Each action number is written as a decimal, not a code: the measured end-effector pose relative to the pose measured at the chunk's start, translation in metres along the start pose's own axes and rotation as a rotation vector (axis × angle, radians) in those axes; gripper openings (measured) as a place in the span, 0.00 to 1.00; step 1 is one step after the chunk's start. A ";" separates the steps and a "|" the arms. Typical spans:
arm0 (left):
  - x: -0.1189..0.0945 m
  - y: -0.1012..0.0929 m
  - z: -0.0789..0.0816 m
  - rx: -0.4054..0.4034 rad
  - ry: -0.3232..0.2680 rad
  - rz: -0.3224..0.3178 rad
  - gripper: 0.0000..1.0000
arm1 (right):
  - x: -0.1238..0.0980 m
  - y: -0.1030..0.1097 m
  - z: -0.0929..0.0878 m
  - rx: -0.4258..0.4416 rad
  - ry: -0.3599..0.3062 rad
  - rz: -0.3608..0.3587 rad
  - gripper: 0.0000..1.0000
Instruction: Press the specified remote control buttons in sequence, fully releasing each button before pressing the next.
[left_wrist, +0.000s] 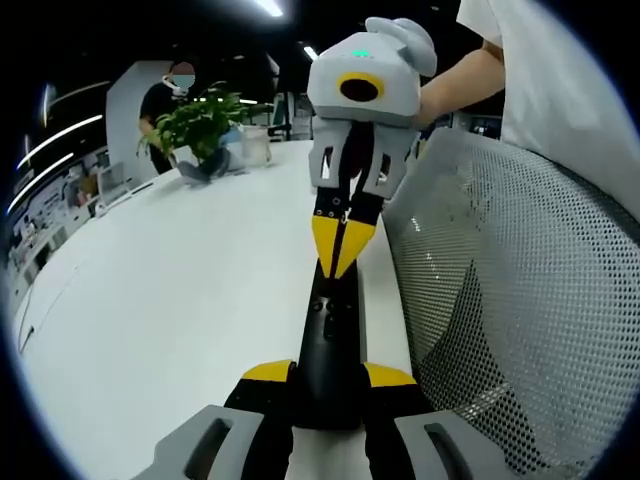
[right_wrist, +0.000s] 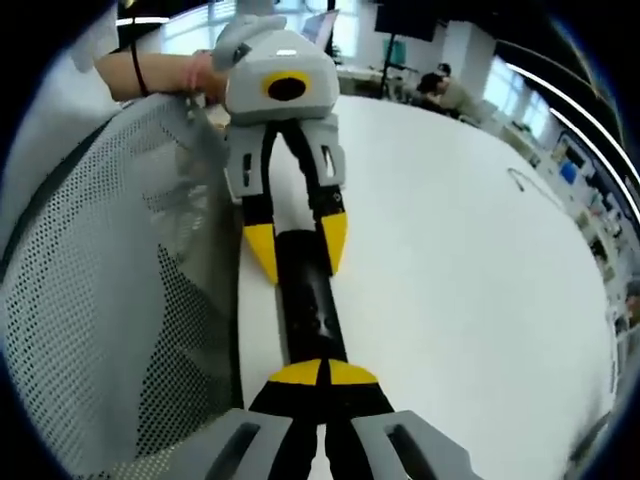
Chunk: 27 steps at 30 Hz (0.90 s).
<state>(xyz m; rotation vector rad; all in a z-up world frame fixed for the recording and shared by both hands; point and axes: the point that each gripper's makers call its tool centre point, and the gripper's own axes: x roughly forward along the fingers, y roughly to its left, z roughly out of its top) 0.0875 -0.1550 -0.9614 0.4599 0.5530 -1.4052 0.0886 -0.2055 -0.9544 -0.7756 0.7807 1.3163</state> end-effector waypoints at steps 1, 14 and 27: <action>0.000 0.000 0.000 0.000 0.000 0.000 0.25 | 0.001 0.000 0.000 -0.009 0.004 0.003 0.00; 0.000 0.000 0.000 -0.007 -0.002 -0.001 0.25 | 0.006 0.000 0.006 -0.027 0.024 0.002 0.00; 0.000 0.000 0.000 -0.005 -0.004 0.000 0.25 | 0.007 0.004 0.016 0.119 -0.113 0.038 0.00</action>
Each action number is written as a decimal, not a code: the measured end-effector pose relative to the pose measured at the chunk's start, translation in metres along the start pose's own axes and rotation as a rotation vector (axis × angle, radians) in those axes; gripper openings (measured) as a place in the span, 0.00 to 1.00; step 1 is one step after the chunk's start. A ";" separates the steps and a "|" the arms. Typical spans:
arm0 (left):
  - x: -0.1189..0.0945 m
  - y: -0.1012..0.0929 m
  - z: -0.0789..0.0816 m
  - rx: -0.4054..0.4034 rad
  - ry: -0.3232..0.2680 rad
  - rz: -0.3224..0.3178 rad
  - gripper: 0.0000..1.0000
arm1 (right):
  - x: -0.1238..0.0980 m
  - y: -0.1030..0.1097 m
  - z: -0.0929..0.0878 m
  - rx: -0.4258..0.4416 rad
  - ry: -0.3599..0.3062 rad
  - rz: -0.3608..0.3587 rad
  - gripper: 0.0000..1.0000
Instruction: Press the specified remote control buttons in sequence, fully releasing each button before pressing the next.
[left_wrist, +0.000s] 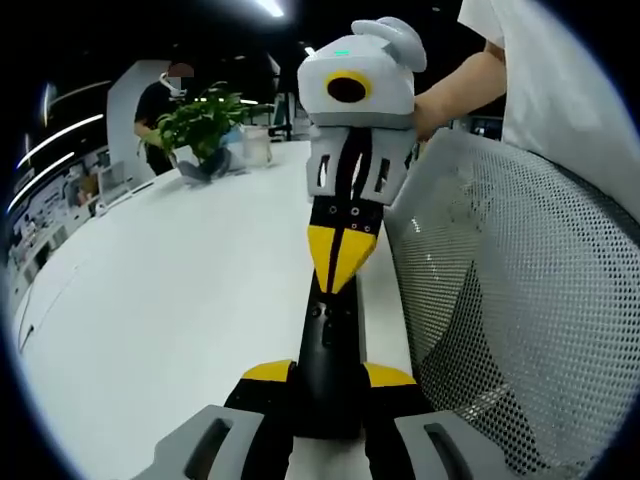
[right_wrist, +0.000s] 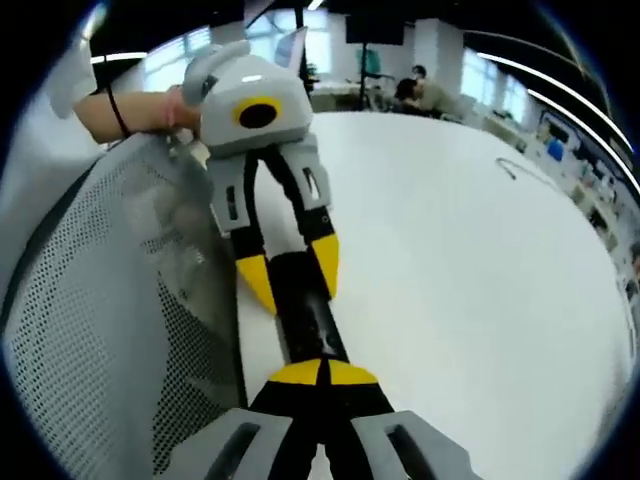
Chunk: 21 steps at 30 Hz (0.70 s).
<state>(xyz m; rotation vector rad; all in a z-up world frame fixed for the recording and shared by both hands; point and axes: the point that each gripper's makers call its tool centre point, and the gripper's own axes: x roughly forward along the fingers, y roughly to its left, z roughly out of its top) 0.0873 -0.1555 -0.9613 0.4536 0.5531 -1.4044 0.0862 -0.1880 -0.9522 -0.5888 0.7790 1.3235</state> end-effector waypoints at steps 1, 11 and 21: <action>0.000 0.000 0.000 0.001 0.000 0.000 0.25 | 0.001 0.001 0.001 -0.010 0.000 0.002 0.00; 0.000 0.000 0.000 0.002 0.002 0.000 0.25 | 0.003 0.001 0.000 -0.090 0.101 -0.005 0.00; 0.000 -0.001 0.000 0.007 0.009 0.000 0.25 | 0.007 0.000 0.000 -0.085 0.202 -0.038 0.00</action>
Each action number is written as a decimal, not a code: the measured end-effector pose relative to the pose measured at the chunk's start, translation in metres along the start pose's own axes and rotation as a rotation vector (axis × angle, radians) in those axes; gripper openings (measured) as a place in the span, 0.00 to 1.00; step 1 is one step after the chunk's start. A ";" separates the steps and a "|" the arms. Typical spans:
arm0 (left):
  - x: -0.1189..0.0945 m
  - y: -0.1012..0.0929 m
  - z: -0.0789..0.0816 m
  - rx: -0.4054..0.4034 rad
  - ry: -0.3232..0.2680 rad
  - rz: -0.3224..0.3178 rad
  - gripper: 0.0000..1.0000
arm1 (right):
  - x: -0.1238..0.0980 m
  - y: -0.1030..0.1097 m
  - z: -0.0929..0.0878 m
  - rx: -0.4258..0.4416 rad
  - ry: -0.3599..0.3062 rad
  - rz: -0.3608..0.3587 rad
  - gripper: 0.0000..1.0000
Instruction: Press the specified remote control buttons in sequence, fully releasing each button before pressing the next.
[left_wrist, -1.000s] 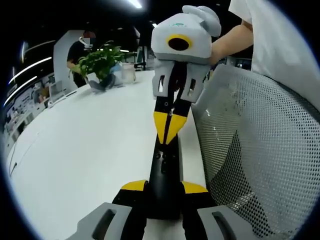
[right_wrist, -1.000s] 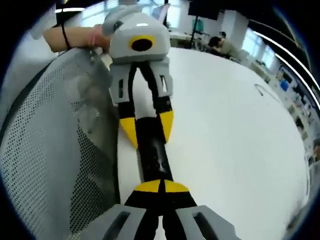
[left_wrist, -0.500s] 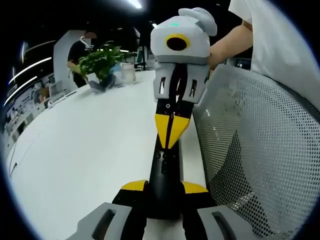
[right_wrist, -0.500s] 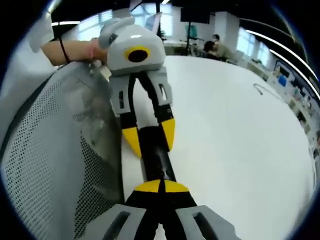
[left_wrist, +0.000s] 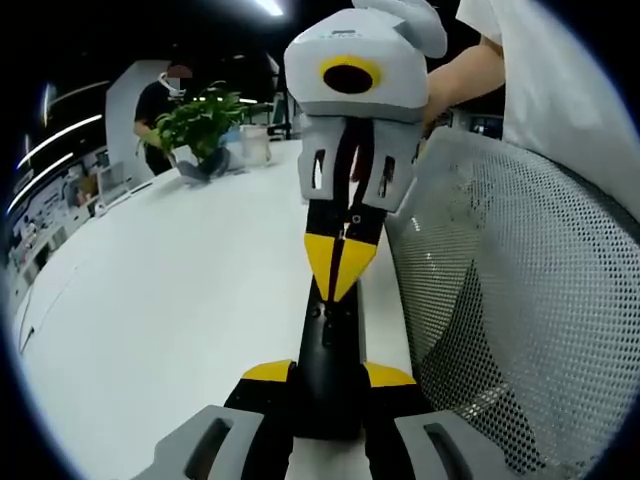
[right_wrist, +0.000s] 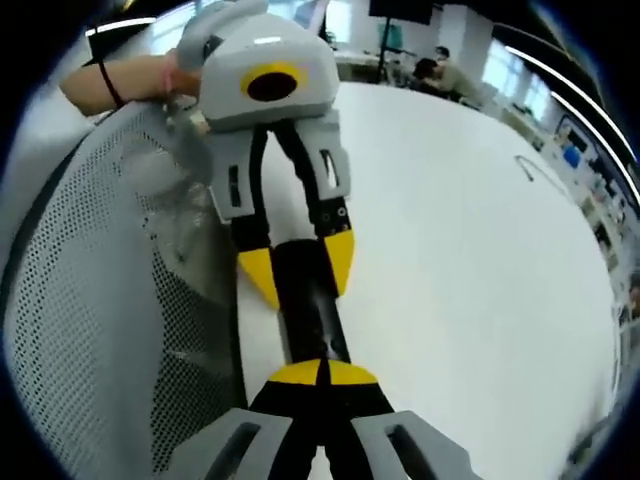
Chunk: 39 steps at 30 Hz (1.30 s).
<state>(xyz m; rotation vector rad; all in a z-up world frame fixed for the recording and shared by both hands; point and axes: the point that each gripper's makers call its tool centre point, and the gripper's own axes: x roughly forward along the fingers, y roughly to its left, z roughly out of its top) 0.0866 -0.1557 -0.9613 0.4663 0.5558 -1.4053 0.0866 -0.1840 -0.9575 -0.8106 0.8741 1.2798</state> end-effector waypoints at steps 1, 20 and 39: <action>0.000 0.000 0.000 0.000 0.000 0.000 0.25 | 0.001 0.000 0.000 0.002 0.003 -0.004 0.00; -0.001 0.000 0.000 -0.002 -0.005 -0.004 0.25 | -0.003 0.015 0.005 0.035 -0.112 -0.031 0.00; -0.001 -0.001 0.000 0.002 0.000 -0.008 0.25 | 0.004 0.018 0.009 -0.018 -0.024 -0.040 0.00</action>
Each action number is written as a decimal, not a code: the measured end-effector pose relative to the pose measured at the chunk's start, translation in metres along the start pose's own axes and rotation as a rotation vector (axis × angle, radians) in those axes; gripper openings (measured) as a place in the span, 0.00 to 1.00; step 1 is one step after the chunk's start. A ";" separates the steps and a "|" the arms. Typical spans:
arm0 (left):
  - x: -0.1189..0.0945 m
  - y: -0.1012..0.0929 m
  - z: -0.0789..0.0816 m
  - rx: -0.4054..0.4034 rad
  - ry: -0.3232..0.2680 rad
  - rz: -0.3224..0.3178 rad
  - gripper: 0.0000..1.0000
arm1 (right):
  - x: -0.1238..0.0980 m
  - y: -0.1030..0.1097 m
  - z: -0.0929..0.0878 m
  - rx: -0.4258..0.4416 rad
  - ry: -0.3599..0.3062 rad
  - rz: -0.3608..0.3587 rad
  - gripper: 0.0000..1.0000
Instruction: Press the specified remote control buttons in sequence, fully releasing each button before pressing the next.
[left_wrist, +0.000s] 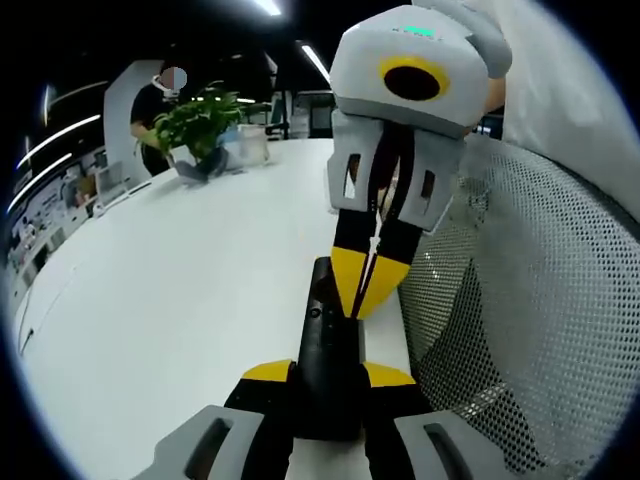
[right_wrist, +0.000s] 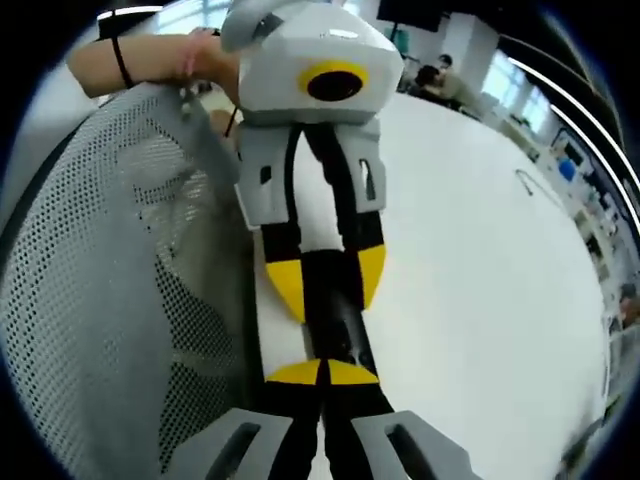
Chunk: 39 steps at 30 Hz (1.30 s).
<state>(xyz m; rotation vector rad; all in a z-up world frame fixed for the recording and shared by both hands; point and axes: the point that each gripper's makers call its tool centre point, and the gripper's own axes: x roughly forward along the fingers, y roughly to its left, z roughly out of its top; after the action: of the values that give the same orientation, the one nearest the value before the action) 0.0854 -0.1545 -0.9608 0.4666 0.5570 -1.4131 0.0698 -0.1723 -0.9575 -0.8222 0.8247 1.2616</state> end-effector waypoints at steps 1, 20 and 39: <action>0.000 0.000 0.000 0.001 0.000 0.000 0.25 | 0.000 0.000 0.000 -0.001 -0.002 0.004 0.00; 0.000 0.000 0.001 0.002 -0.004 -0.001 0.25 | -0.004 -0.015 -0.002 0.082 -0.026 0.050 0.00; 0.001 0.000 0.001 0.008 0.003 0.002 0.24 | -0.001 -0.020 0.002 0.166 0.000 0.089 0.00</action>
<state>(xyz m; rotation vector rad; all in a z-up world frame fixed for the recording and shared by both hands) 0.0857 -0.1555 -0.9605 0.4757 0.5536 -1.4132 0.0892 -0.1737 -0.9541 -0.6582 0.9609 1.2526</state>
